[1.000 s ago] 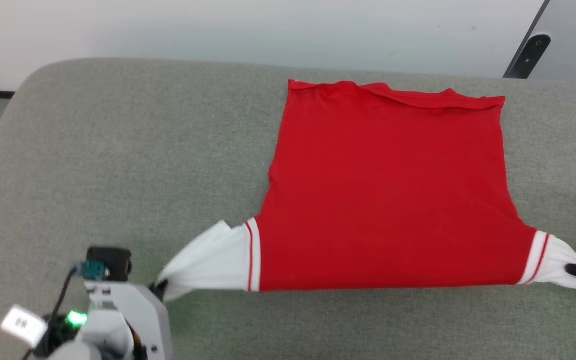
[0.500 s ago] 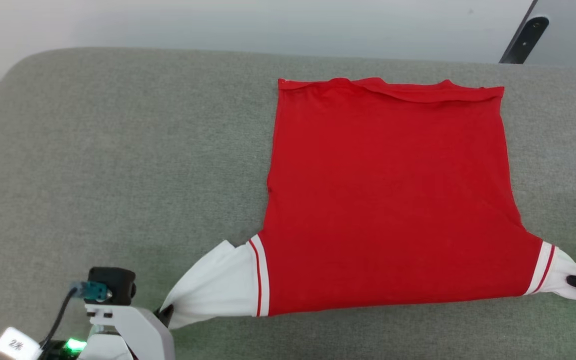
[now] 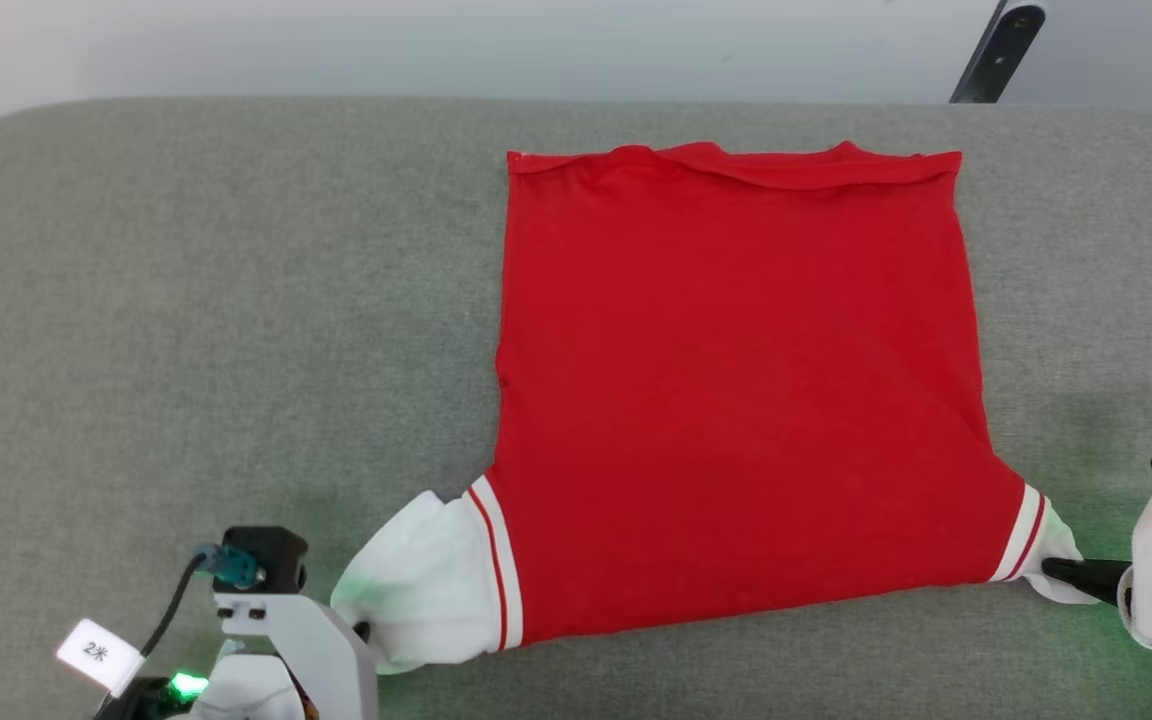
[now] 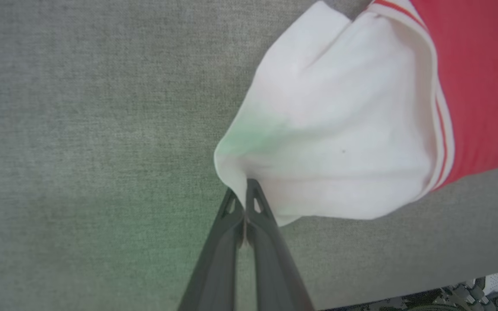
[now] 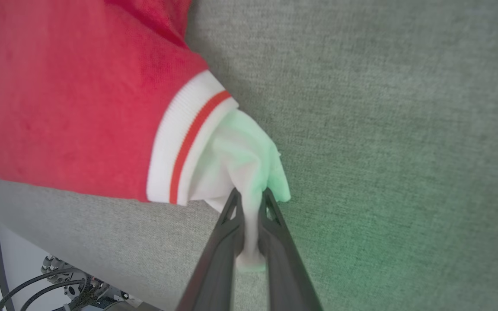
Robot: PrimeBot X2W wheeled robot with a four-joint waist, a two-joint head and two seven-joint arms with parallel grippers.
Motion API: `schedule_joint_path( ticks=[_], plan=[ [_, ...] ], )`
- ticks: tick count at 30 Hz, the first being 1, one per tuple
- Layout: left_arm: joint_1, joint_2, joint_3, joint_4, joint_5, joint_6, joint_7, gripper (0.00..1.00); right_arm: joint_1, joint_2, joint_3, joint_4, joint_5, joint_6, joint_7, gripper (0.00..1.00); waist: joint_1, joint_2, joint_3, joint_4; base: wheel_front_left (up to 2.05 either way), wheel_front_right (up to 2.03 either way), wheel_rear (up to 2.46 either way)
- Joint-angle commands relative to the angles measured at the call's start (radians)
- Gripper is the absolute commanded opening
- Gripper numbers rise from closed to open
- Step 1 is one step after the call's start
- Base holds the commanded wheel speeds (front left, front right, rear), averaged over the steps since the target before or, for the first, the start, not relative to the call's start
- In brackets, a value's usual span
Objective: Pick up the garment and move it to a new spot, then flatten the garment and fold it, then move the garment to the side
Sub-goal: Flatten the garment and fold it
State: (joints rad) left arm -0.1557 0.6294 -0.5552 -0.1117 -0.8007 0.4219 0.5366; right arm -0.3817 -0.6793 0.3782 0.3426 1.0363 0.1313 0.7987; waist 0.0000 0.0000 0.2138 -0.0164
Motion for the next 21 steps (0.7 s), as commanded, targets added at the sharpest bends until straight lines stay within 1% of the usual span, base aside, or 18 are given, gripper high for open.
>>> schedule_joint_path(
  ticks=[1,3,4,5,9,11,15,17,21],
  plan=[
    [-0.005,-0.007,0.001,0.009,-0.003,-0.004,-0.008,0.0,-0.006,0.018,-0.014,0.015,-0.025,-0.001,0.007,0.0,0.0,0.0,-0.007,-0.007,0.0,0.0,0.0],
    [0.0,-0.011,0.0,0.02,-0.006,-0.008,-0.015,0.0,-0.006,0.044,-0.031,0.028,-0.054,-0.001,0.007,0.33,0.0,0.0,-0.017,-0.012,0.0,0.0,0.0],
    [0.005,-0.011,0.0,0.023,-0.008,-0.009,-0.018,0.0,-0.006,0.056,-0.042,0.032,-0.069,-0.001,-0.001,0.94,0.0,0.0,-0.022,-0.016,0.0,0.0,0.0],
    [0.01,-0.013,0.001,0.027,-0.01,-0.011,-0.02,0.0,-0.004,0.064,-0.056,0.04,-0.084,-0.001,-0.005,1.0,0.0,0.0,-0.027,-0.019,0.0,0.0,0.0],
    [0.028,-0.018,0.004,0.037,-0.017,-0.019,-0.045,0.0,0.017,0.089,-0.092,0.021,-0.126,-0.001,-0.001,1.0,0.0,0.0,-0.05,-0.034,0.0,0.0,0.0],
    [0.043,-0.027,0.018,0.042,-0.028,-0.011,-0.064,0.0,0.031,0.092,-0.113,-0.003,-0.143,-0.001,-0.008,1.0,0.0,0.0,-0.061,-0.043,0.0,0.0,0.0],
    [0.064,-0.041,0.036,0.038,-0.043,-0.014,-0.1,0.0,0.08,0.084,-0.174,-0.083,-0.172,-0.001,-0.044,1.0,0.0,0.0,-0.076,-0.057,0.0,0.0,0.0],
    [0.076,-0.046,0.043,0.038,-0.046,-0.013,-0.117,0.0,0.122,0.076,-0.215,-0.145,-0.197,-0.001,-0.097,1.0,0.0,0.0,-0.081,-0.061,0.0,0.0,0.0],
    [0.082,-0.056,0.056,0.035,-0.054,-0.009,-0.141,0.0,0.213,0.087,-0.312,-0.301,-0.261,-0.001,-0.289,1.0,0.0,0.0,-0.075,-0.059,0.0,0.0,0.0]
  ],
)
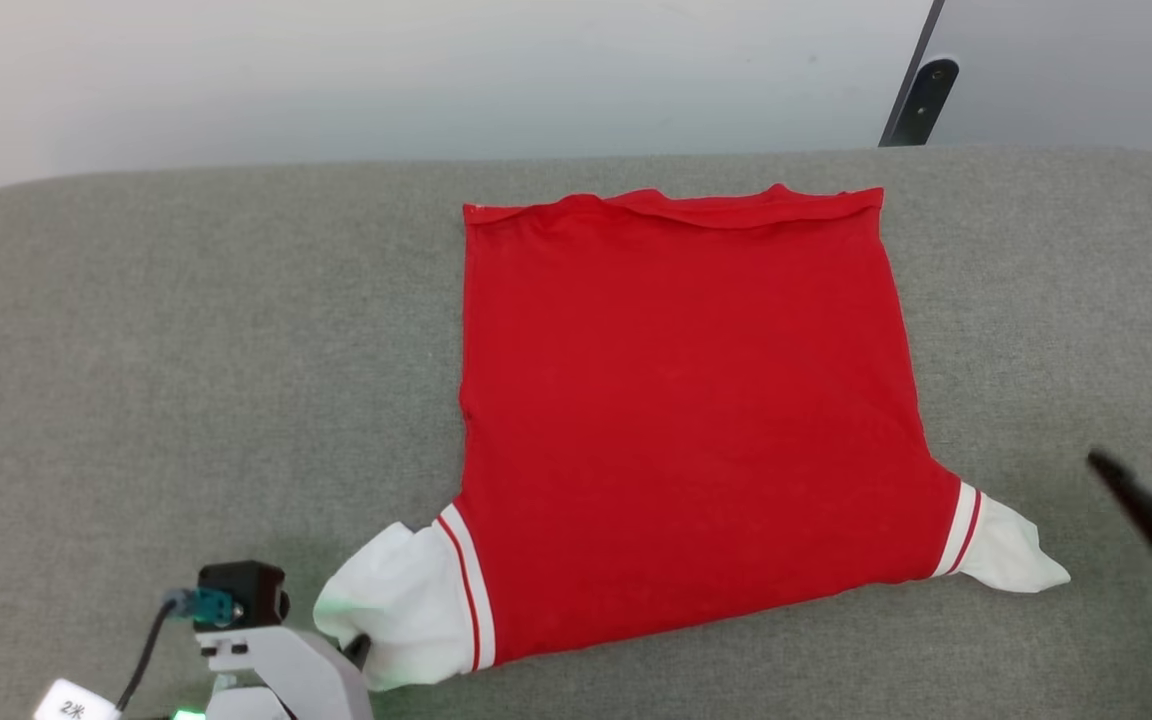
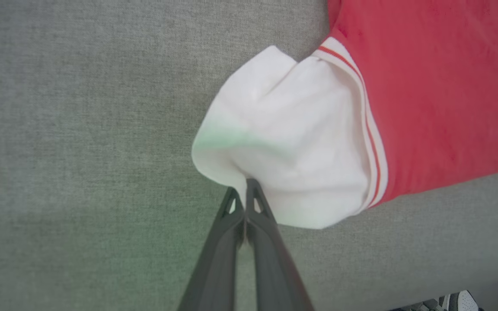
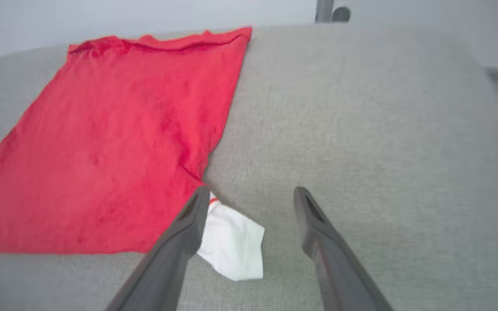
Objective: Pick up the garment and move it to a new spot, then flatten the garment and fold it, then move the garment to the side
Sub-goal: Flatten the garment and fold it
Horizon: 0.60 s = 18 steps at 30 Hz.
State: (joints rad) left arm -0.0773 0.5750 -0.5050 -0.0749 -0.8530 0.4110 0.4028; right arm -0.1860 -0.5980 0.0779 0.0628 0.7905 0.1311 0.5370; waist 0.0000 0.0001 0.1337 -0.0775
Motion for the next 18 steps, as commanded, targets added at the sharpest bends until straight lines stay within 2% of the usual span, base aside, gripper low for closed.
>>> schedule_joint_path(
  ticks=[1,5,10,13,18],
  plan=[
    [0.002,-0.003,0.009,-0.004,-0.001,0.001,-0.012,0.0,0.036,0.01,-0.027,-0.062,-0.041,-0.001,-0.083,1.0,0.0,-0.0001,0.01,0.003,0.0,0.0,0.0],
    [-0.031,-0.008,0.017,-0.004,0.007,-0.011,-0.035,0.0,0.058,0.018,-0.064,-0.156,-0.154,-0.001,-0.27,1.0,0.0,-0.0001,0.041,0.01,0.0,0.0,0.0],
    [-0.089,-0.025,0.01,0.013,0.022,-0.038,-0.051,0.0,-0.06,0.037,-0.053,-0.137,-0.234,-0.001,-0.413,1.0,0.0,-0.0001,0.088,0.036,0.0,0.0,0.0],
    [-0.144,-0.042,-0.005,0.027,0.033,-0.062,-0.052,0.0,-0.176,0.02,-0.013,-0.071,-0.24,-0.001,-0.412,1.0,0.0,-0.0001,0.124,0.069,0.0,0.0,0.0],
    [-0.237,-0.084,-0.04,0.059,0.055,-0.105,-0.056,0.0,-0.405,-0.025,0.059,0.08,-0.213,-0.001,-0.319,1.0,0.0,-0.0001,0.193,0.138,0.0,0.0,0.0]
  ],
)
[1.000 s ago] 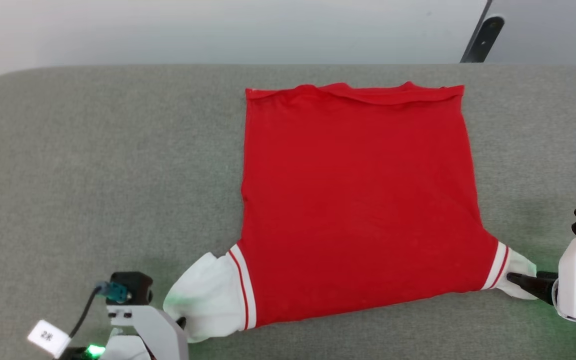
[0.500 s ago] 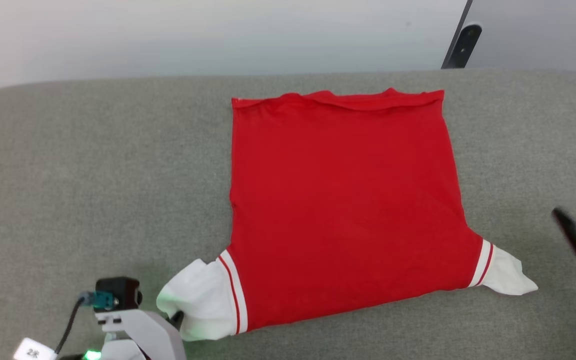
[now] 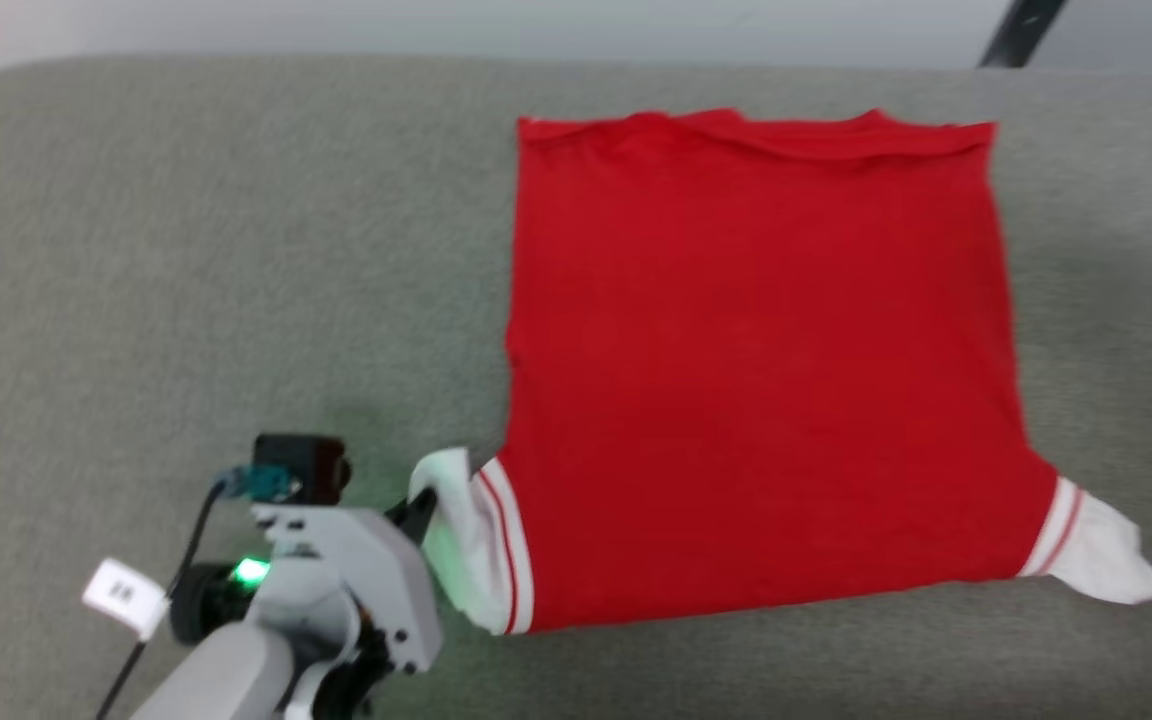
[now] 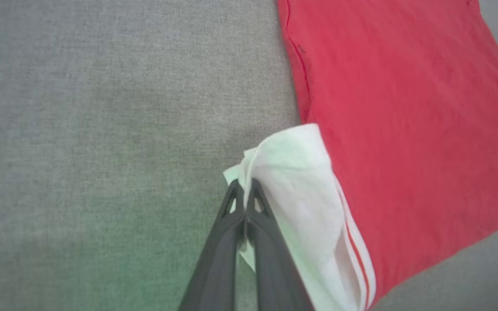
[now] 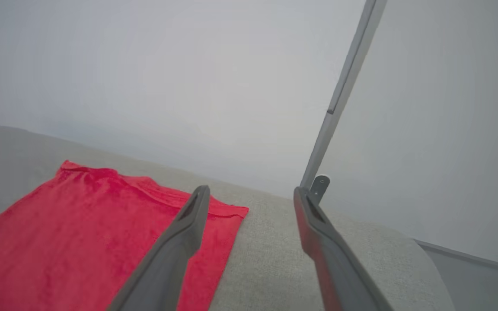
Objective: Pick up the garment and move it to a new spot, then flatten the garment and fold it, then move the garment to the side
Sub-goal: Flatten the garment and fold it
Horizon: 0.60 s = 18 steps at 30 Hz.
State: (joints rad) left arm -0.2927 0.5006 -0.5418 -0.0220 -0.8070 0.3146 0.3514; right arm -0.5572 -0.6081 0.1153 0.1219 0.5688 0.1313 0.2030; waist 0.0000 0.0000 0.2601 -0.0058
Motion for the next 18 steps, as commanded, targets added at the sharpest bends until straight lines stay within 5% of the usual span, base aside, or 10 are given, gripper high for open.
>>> schedule_joint_path(
  ticks=[1,11,18],
  plan=[
    [-0.038,-0.02,-0.01,0.012,0.011,-0.016,-0.008,0.0,-0.079,-0.017,0.03,0.06,0.025,-0.001,0.045,1.0,0.0,0.0,0.08,0.08,0.0,0.0,0.0],
    [-0.156,-0.106,-0.062,0.084,0.033,-0.09,-0.044,0.0,-0.44,-0.057,0.138,0.438,0.126,-0.001,0.441,1.0,0.0,0.0,0.209,0.206,0.0,0.0,0.0],
    [-0.193,-0.143,-0.081,0.122,0.036,-0.117,-0.062,0.0,-0.551,-0.039,0.119,0.624,0.095,-0.001,0.584,1.0,0.0,0.0,0.268,0.261,0.0,0.0,0.0]
  ],
)
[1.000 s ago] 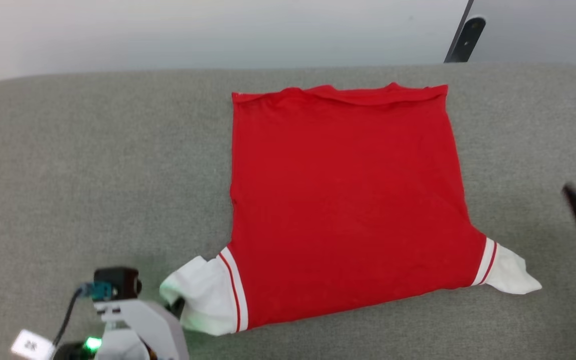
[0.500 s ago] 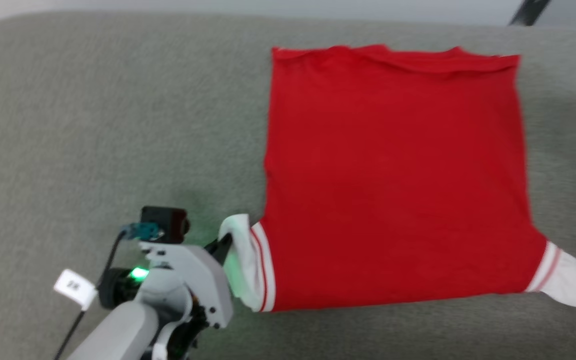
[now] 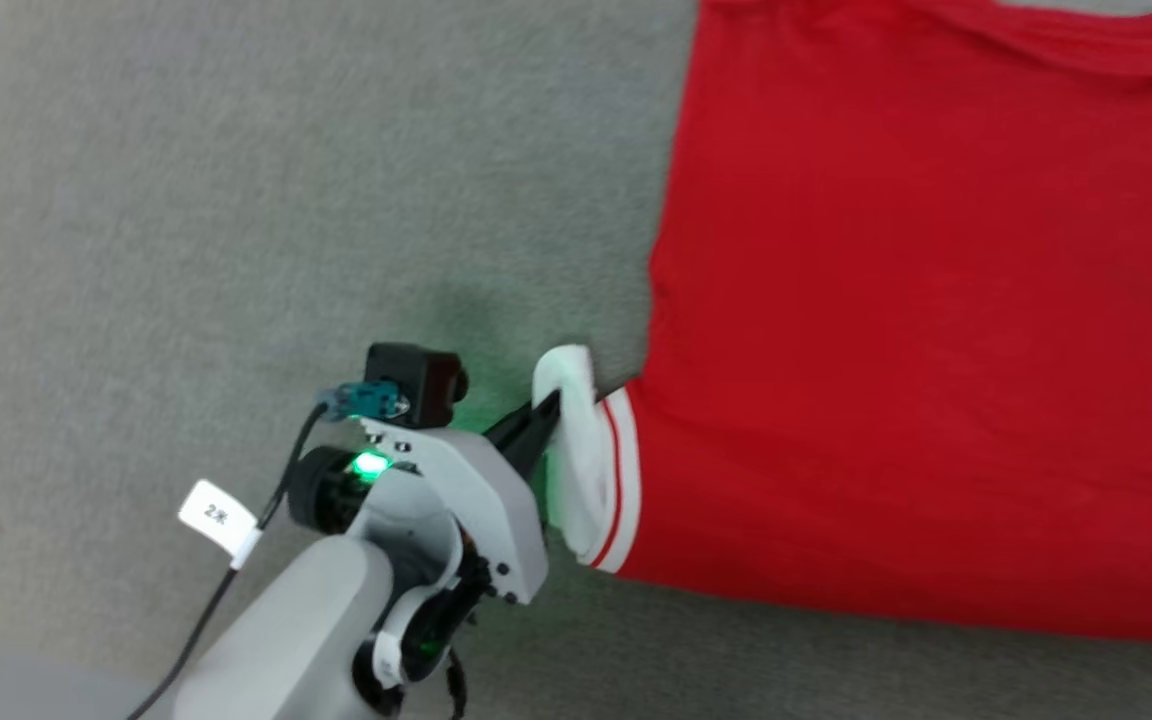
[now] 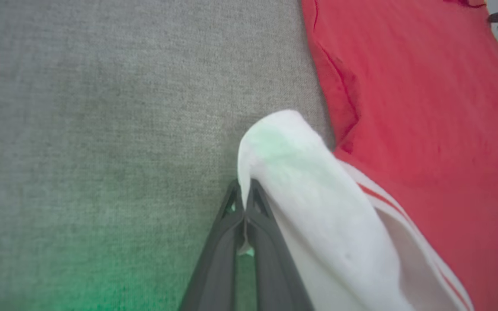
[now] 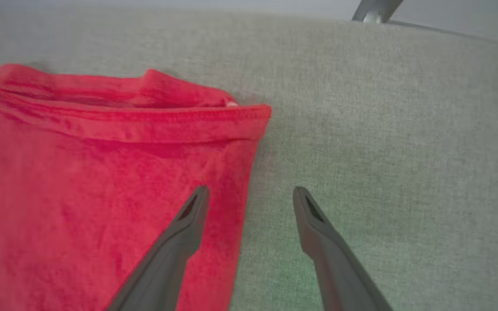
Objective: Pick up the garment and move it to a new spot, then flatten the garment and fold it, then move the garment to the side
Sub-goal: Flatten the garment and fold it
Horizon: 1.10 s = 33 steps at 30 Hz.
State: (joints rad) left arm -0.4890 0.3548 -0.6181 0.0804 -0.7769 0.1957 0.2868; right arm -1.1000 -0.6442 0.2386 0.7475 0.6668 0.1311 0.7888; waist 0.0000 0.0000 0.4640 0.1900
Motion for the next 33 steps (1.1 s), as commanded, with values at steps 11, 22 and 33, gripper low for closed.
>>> schedule_joint_path(
  ticks=[11,22,33],
  plan=[
    [-0.026,-0.03,-0.019,0.099,0.0,-0.021,-0.02,0.0,-0.037,0.096,-0.088,0.247,-0.119,0.003,0.023,1.0,0.0,0.0,0.1,0.125,0.0,0.0,0.0],
    [-0.005,0.001,0.013,0.134,-0.011,0.004,-0.036,0.0,-0.02,0.142,-0.073,0.228,-0.118,0.003,0.067,0.0,0.0,0.0,0.04,0.055,0.0,0.0,0.0],
    [0.063,0.059,0.047,0.092,-0.037,0.036,-0.024,0.0,0.289,0.049,0.017,-0.107,0.089,-0.001,0.113,0.0,0.0,0.0,-0.066,-0.082,0.0,0.0,0.0]
  ],
)
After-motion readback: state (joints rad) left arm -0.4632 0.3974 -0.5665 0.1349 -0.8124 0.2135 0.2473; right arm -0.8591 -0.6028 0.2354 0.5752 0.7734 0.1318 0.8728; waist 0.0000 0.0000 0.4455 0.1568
